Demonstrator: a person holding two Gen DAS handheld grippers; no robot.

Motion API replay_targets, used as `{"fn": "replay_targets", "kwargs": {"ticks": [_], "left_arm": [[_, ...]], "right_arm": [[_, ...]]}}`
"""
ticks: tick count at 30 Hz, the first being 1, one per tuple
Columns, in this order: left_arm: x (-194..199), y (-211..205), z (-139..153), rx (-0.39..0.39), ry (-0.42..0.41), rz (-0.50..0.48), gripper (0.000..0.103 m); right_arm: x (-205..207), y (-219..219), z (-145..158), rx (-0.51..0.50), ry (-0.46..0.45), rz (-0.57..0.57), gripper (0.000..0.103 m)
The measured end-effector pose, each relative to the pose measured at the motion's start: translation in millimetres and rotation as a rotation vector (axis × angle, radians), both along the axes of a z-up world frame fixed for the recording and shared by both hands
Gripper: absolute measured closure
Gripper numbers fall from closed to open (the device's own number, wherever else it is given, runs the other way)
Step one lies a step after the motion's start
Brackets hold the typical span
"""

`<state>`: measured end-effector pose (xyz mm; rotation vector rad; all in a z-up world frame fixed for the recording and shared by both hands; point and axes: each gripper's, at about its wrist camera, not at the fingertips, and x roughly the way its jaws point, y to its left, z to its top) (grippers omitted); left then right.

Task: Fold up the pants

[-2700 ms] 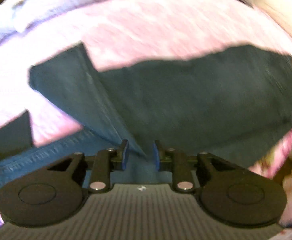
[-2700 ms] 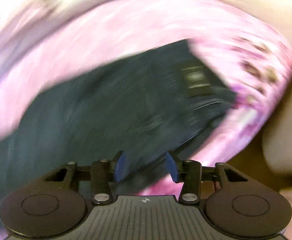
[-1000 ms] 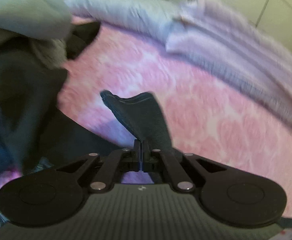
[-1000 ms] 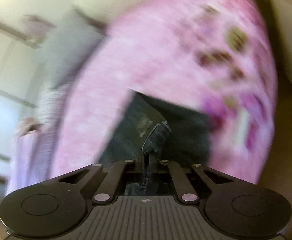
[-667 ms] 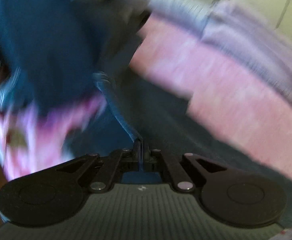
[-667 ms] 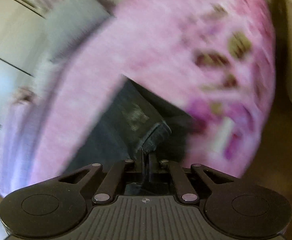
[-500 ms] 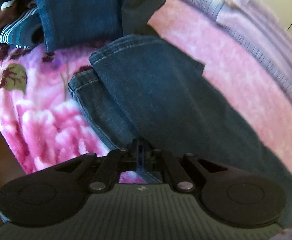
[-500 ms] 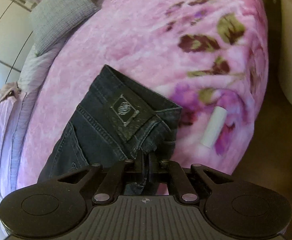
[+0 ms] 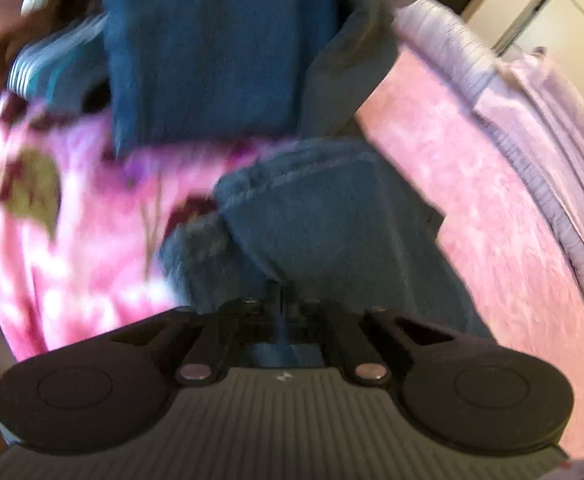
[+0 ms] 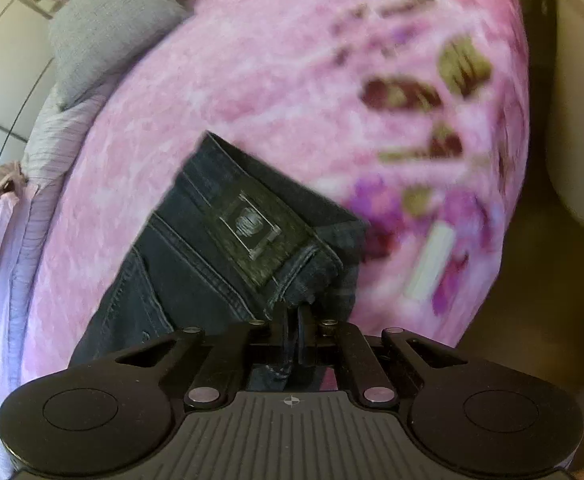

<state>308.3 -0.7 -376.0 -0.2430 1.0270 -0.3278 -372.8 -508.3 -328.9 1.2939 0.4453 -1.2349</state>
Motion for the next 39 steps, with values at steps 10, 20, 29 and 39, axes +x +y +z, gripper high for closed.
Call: {"fn": "replay_targets", "kwargs": {"ticks": [10,20,29,39], "left_arm": [[-39,31,-7,0.113,-0.023,-0.078,0.103],[-33,0,39,0.028,-0.163,-0.172,0.103],[-40,-2,4,0.197,-0.135,-0.202,0.103],[-44,-16,1,0.319,-0.143,-0.199,0.094]], "right_arm": [[-2,-13,5,0.003,0.080,0.067,0.103],[-6,-11,10,-0.041,0.035,0.054,0.103],[-31,17,9,-0.109,-0.063,-0.010,0.103],[-3,14,-13,0.014,0.162,0.062,0.068]]}}
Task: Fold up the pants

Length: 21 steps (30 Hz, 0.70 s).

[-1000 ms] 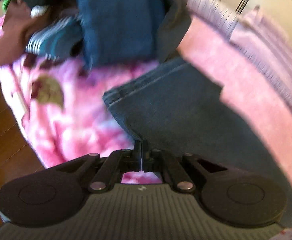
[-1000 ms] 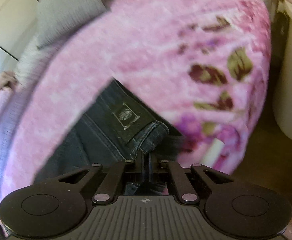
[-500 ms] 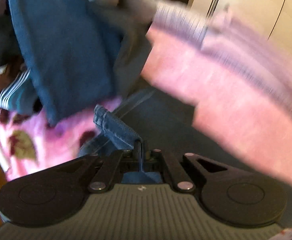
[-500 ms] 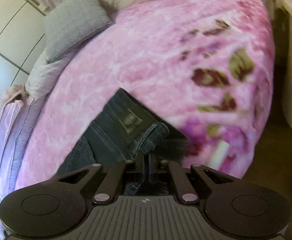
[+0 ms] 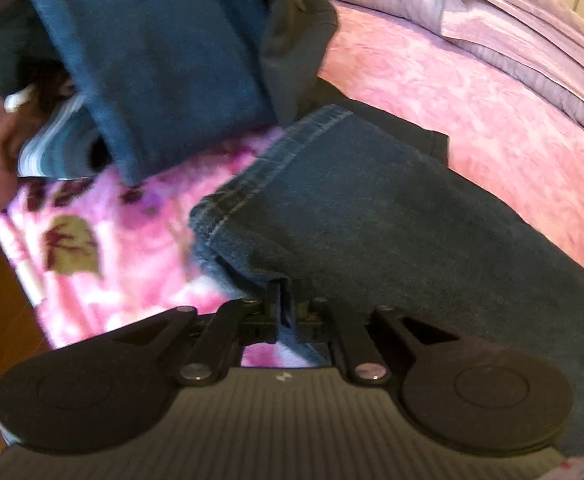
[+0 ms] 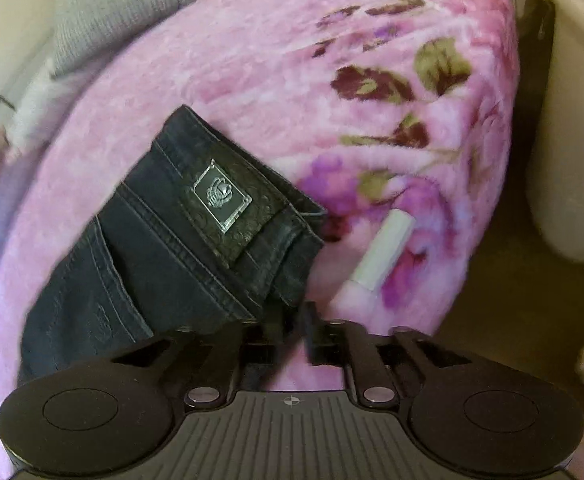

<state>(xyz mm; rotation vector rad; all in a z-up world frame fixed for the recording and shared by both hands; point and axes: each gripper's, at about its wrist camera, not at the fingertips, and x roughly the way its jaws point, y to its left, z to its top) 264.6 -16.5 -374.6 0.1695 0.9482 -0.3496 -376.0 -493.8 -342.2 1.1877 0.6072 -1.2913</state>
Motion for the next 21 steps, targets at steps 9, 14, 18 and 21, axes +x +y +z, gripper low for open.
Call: {"fn": "replay_targets", "kwargs": {"ticks": [9,14,18,21], "left_arm": [[-75,-30,45,0.086,-0.094,-0.237,0.071],[-89,-72,-1,0.163,0.002,-0.365,0.069],[-89,-78,-7,0.214,0.020,-0.354,0.068],[-100,-77,13,0.261,0.033,-0.351,0.068]], "right_arm": [[104,65,48,-0.271,0.323,0.489,0.051],[153,71,-8,-0.198,0.409,0.658,0.050],[157,63,-6,-0.154,0.402,0.653,0.048],[158,66,16,-0.127,0.392,0.661,0.048]]}}
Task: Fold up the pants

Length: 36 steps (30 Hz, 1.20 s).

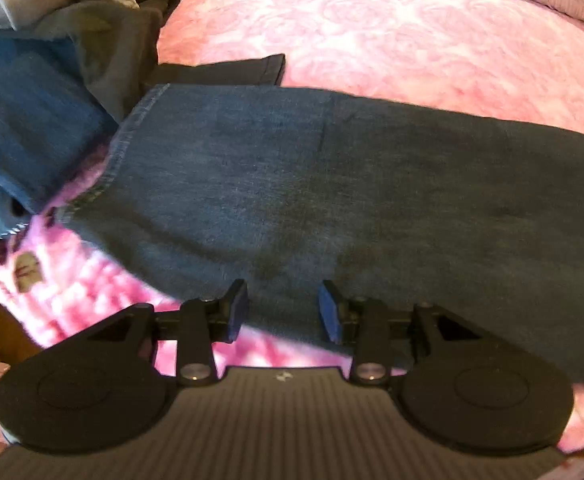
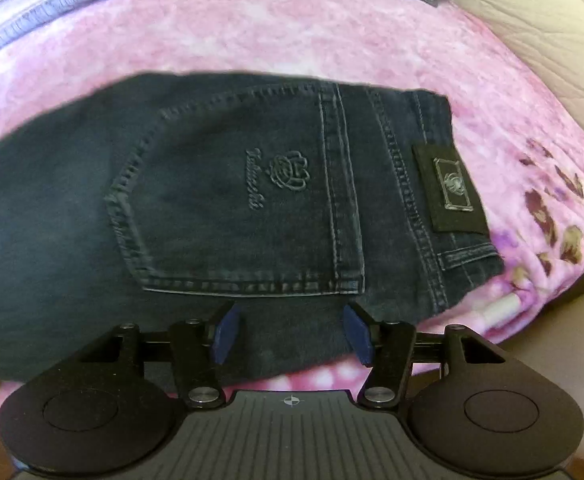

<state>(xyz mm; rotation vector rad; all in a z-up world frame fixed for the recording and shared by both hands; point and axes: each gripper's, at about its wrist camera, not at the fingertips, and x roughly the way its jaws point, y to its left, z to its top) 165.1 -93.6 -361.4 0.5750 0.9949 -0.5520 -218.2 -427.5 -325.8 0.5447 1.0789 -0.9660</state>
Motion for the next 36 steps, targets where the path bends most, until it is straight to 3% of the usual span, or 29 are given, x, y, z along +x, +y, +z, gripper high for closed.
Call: {"fn": "replay_targets", "kwargs": {"ticks": [7,9,17,21,26,36], "left_arm": [[-57,-5,67,0.057,0.036,-0.048,0.066],[-73,-7,90,0.054,0.044,-0.068,0.061],[-145,-5,189,-0.016,0.027,-0.184,0.048],[-173,-2,222,-0.048,0.015,-0.236,0.044],[-198,2,241,-0.069,0.021,-0.276,0.043],[-228,2,237,-0.031,0.055,-0.321,0.043]], "right_arm": [[25,54,57,0.110,-0.070,0.100,0.047],[36,69,76,0.133,-0.080,0.152,0.047],[51,121,161,0.135,-0.141,0.323,0.044],[41,134,189,0.112,-0.133,0.365,0.044],[26,138,206,0.108,-0.132,0.367,0.044],[-10,149,218,0.123,-0.095,0.344,0.044]]}}
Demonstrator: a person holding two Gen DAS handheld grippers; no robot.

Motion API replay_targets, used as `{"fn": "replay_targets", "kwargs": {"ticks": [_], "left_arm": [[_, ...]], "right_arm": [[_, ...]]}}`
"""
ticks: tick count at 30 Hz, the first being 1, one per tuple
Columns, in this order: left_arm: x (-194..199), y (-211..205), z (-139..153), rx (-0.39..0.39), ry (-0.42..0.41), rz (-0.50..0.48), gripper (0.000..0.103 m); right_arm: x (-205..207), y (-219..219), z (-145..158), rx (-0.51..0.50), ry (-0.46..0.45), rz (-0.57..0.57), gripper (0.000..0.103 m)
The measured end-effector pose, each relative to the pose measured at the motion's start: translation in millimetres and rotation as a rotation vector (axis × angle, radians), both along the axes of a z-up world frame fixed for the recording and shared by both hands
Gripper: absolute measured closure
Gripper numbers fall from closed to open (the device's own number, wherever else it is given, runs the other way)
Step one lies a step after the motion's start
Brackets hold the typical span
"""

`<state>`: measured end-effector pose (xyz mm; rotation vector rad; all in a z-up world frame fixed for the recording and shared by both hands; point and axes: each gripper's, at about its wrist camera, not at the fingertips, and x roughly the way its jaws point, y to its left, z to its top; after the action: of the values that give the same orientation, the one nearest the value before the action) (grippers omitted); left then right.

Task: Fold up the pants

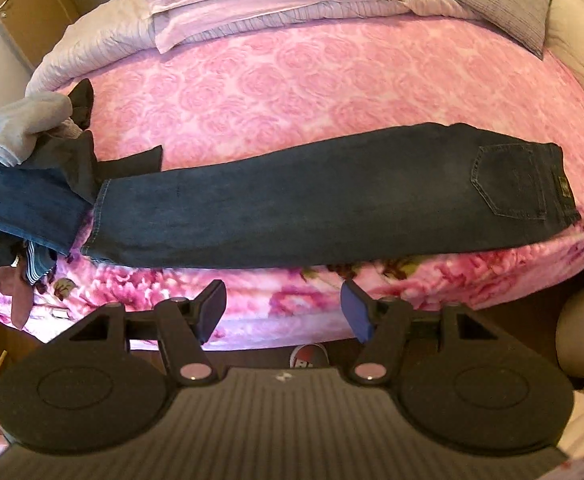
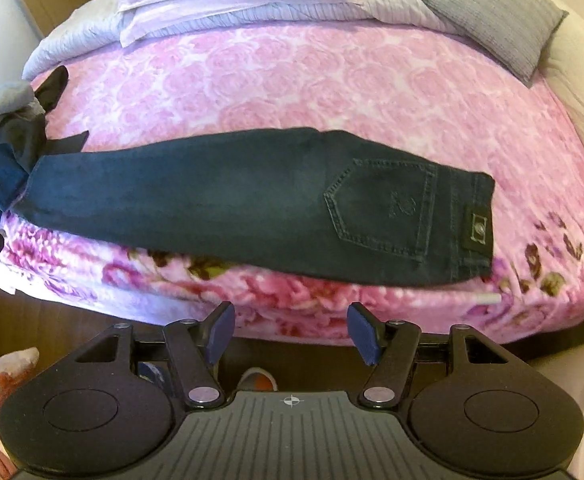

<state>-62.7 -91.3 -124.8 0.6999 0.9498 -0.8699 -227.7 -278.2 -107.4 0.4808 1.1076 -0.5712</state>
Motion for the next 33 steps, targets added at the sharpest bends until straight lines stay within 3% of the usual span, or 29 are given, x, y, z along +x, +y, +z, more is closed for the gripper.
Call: {"fn": "replay_targets", "kwargs": {"ticks": [20,25,29,33], "left_arm": [[1,-12,1,0.002,-0.002,-0.025,0.041],[39,-3,-25,-0.026,0.079,0.036,0.041],[88,17,-53,-0.067,0.174,0.157,0.041],[151,46,-83,-0.115,0.217,0.308,0.043]], "right_arm": [[-5,-8,0,0.002,0.007,-0.049,0.044],[7,-11,-13,0.005,0.027,-0.065,0.044],[20,-14,-28,0.011,0.056,-0.090,0.044],[42,-15,-47,0.026,0.091,-0.097,0.044]]}}
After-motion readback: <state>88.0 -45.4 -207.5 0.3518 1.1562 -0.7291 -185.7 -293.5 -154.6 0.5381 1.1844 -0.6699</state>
